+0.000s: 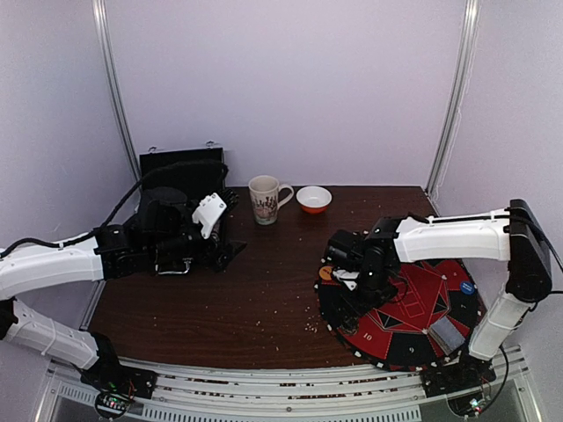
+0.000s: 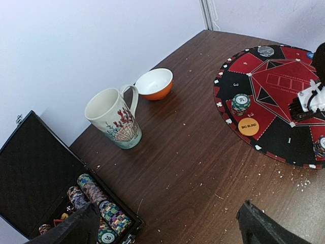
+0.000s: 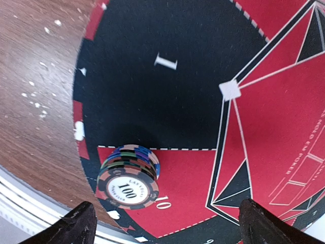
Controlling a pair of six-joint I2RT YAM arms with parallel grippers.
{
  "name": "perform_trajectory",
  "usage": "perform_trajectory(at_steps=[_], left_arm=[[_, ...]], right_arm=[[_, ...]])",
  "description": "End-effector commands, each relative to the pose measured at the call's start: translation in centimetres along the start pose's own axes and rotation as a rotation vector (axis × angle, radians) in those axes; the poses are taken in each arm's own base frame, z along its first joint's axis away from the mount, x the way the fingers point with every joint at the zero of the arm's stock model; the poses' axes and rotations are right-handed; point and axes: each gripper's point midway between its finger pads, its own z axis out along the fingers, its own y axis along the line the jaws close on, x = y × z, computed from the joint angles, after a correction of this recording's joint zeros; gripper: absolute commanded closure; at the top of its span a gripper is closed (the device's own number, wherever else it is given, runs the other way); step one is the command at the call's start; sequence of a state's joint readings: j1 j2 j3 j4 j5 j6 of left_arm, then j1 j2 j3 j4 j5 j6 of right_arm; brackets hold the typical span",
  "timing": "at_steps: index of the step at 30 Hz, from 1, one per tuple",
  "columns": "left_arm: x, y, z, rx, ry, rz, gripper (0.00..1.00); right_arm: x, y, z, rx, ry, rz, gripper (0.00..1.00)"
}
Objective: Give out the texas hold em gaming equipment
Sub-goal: Pick up the pile of poker chips from the poker table mat.
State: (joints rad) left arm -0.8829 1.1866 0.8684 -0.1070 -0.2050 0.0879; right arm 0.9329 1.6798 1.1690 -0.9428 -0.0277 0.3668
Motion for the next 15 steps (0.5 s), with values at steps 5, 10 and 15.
perform_trajectory(at_steps=[5,10,15], left_arm=[[-0.9,-0.2,-0.1,0.008,-0.039,-0.006,0.02],[-0.6,0.0,-0.3,0.0,-0.033,-0.002,0.02],[-0.6,0.2,-0.2,-0.012,-0.029,0.002,0.02]], right_arm=[[0.0,2.5,2.8,-0.029,0.011,-0.007,0.01],[0.2,3.1,4.0,-0.036,0.039,-0.026,0.1],[1.1,3.0,5.1,-0.008,0.077,-0.037,0.27]])
